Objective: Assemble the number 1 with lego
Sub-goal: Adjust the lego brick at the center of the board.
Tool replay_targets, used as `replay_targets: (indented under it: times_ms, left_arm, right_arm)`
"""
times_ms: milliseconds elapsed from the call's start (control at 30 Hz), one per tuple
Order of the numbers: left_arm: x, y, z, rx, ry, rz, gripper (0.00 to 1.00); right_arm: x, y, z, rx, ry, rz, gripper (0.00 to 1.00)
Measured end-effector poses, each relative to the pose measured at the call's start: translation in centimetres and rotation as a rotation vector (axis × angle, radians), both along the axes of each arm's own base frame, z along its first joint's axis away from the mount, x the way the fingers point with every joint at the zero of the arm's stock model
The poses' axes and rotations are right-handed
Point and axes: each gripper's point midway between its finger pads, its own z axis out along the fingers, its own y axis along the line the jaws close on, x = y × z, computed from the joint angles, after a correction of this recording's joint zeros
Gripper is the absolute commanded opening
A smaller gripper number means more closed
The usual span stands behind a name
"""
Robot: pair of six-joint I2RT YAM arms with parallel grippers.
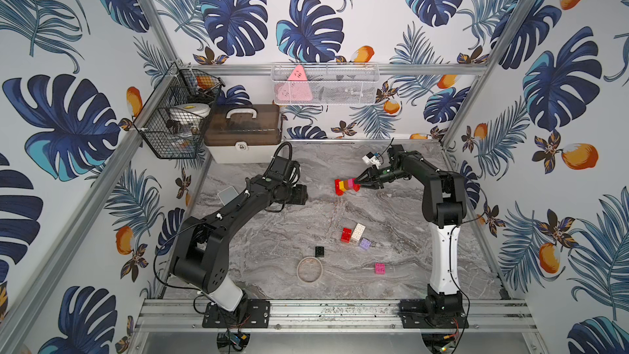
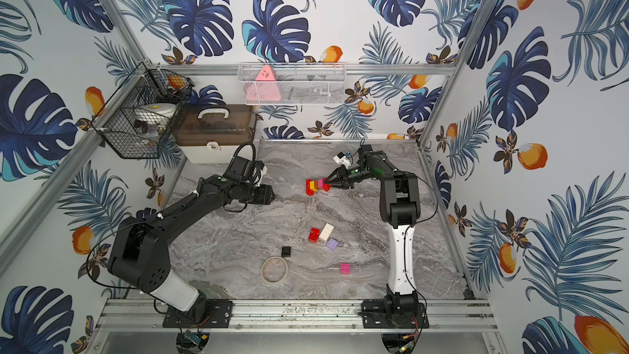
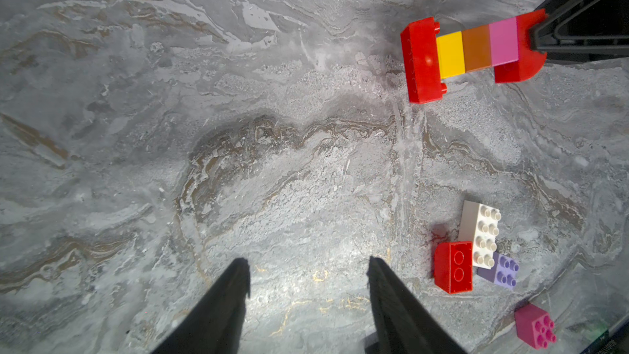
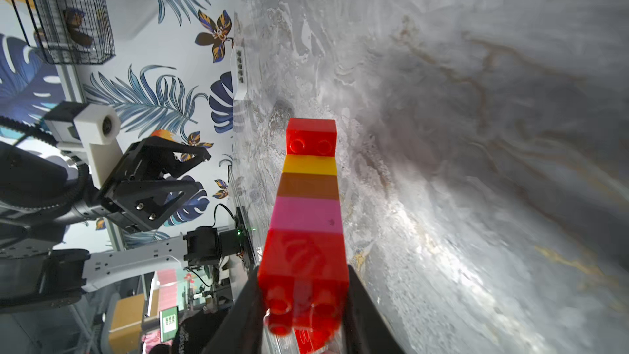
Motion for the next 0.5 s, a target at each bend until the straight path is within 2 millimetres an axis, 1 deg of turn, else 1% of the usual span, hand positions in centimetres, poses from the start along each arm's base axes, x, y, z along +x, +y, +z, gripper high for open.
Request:
replay_targets:
  times_ms: [100, 200, 300, 367, 433, 500]
  left_arm:
    - [0.0, 0.0, -0.1, 0.001, 0.004, -0.001, 0.62]
    - [0.0, 0.0, -0.4, 0.005, 0.009, 0.0, 0.62]
    - [0.0, -0.1, -0.6, 0.008, 0.014, -0.003, 0.62]
    - [0.0, -0.1, -0.7, 0.01, 0.016, -0.004, 0.62]
    - [0.0, -0.1, -0.8, 0.014, 0.016, -0.003, 0.61]
    - [0.0, -0.1, -0.9, 0.017, 0.018, -0.004, 0.62]
  right_arm:
    - [0.6, -0.3, -0.9, -0.002, 0.012, -0.023, 0.15]
    - [0.6, -0.3, -2.0, -0.011, 0.034, -0.028, 0.23]
    - [0.7, -0.4, -2.2, -0.009, 0.045, -0.039, 0.33]
    - [0.8, -0.4, -2.5, -0.004, 0.057, -0.047, 0.46]
    - [0.8, -0.7, -3.3, -0.036, 0.056, -0.055, 0.54]
    - [0.7, -0.9, -3.9, -0.049, 0.064, -0.062, 0.6]
